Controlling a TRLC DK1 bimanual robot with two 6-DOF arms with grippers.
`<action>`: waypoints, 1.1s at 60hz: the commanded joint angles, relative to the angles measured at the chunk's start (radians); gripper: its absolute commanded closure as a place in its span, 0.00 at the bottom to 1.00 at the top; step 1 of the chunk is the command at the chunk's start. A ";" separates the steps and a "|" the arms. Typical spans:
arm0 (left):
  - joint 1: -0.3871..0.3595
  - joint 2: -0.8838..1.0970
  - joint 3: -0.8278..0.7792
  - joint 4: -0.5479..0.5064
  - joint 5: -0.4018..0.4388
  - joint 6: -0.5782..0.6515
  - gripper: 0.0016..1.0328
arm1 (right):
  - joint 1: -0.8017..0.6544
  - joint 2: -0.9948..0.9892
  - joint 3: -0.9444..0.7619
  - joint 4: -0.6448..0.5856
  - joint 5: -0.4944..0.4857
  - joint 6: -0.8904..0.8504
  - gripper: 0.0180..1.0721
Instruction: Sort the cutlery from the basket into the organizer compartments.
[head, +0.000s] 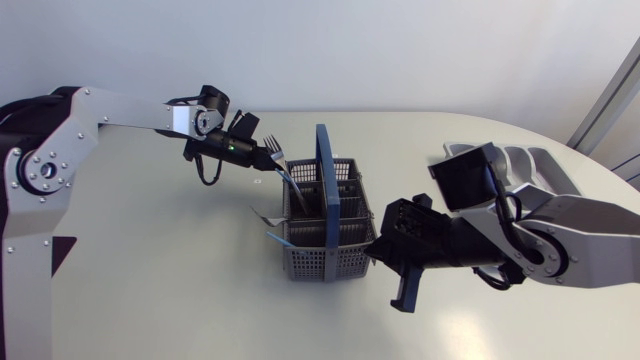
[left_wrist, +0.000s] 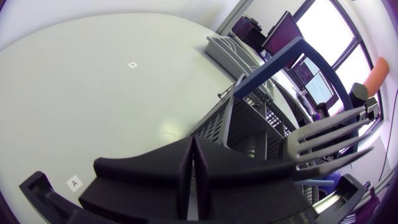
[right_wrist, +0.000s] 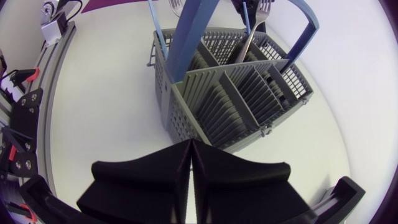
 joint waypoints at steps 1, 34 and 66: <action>-0.006 0.007 0.011 -0.079 0.034 0.079 0.97 | -0.014 -0.013 -0.024 0.018 0.022 -0.002 0.95; 0.018 -0.227 -0.331 -0.263 0.084 0.383 0.97 | -0.131 0.049 0.001 0.142 0.052 0.012 0.95; 0.089 -0.483 -0.664 -0.263 0.070 0.481 0.97 | -0.198 0.239 0.208 0.165 0.000 0.034 0.95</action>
